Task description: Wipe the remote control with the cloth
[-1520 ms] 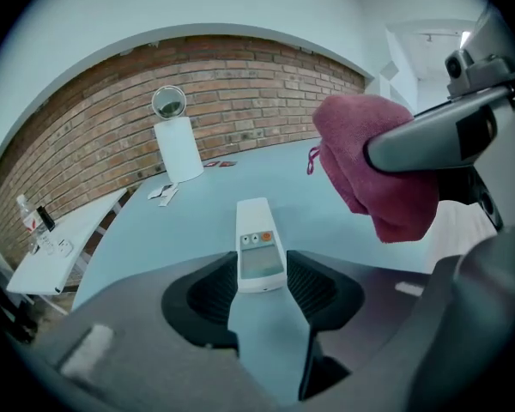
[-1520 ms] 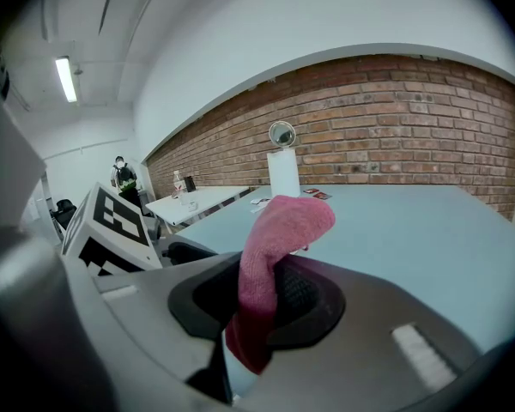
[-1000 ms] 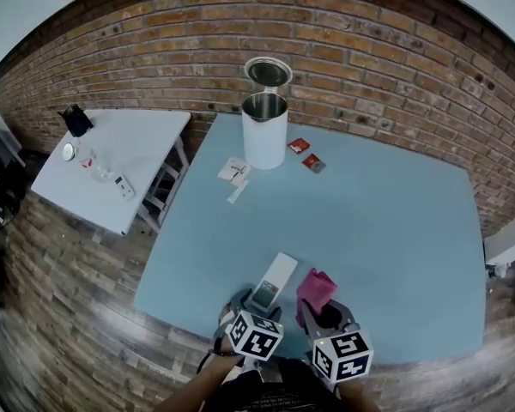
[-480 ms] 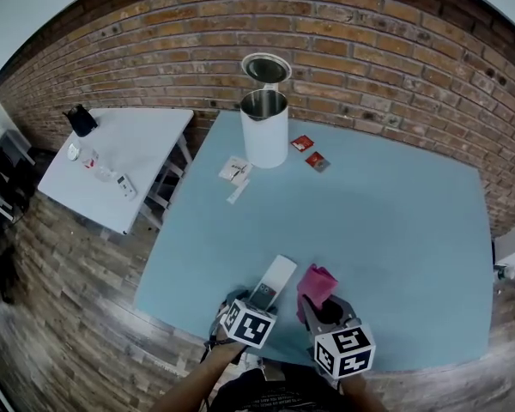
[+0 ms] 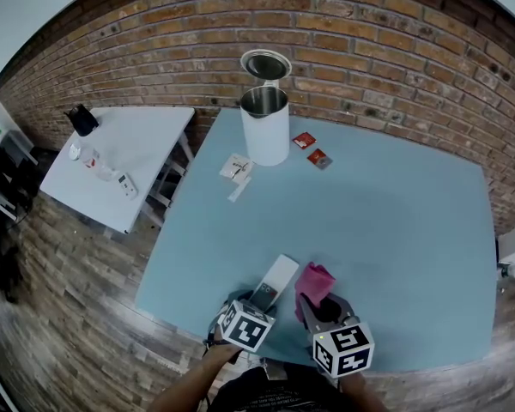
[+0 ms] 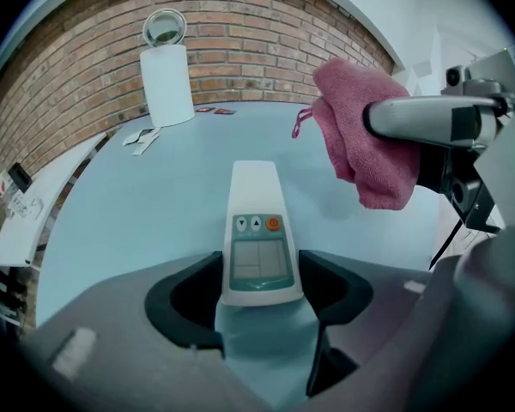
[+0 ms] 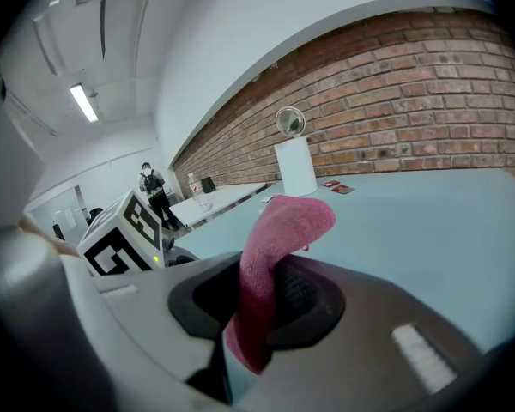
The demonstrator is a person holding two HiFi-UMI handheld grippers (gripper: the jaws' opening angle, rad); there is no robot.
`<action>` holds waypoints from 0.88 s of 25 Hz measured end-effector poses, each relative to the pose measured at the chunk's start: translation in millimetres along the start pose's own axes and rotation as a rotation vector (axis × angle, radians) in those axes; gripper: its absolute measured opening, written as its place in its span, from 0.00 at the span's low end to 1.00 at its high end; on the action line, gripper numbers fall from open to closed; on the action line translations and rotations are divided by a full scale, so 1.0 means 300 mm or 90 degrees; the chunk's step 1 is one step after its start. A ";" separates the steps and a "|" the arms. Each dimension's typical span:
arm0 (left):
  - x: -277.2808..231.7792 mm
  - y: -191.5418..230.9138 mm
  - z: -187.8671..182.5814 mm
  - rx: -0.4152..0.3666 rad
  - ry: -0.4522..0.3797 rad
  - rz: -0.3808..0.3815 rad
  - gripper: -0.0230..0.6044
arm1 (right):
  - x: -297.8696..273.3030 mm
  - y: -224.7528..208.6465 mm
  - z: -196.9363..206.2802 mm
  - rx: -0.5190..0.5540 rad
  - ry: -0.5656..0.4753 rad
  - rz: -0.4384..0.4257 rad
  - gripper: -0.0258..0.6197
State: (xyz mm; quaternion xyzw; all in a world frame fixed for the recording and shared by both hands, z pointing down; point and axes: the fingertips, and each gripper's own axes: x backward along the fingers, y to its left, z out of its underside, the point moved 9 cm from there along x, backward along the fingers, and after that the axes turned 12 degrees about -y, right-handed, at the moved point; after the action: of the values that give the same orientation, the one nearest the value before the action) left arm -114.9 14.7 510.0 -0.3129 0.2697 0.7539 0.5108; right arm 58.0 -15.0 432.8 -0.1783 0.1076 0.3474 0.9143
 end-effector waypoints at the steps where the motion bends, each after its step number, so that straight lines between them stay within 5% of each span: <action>1: 0.004 -0.001 0.001 0.000 -0.008 0.002 0.48 | 0.001 -0.002 0.000 0.000 0.000 0.001 0.16; 16: 0.094 -0.059 -0.046 -0.069 -0.084 0.036 0.47 | 0.003 -0.015 -0.006 -0.009 -0.001 -0.011 0.16; 22: 0.082 -0.093 -0.010 -0.119 -0.074 0.066 0.48 | -0.061 0.053 -0.008 -0.056 0.036 -0.142 0.16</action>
State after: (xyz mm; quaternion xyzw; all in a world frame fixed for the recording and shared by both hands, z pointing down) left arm -95.0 36.5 487.2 -0.3001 0.1840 0.8182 0.4545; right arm 33.5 -15.8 432.5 -0.2385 0.0973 0.2425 0.9353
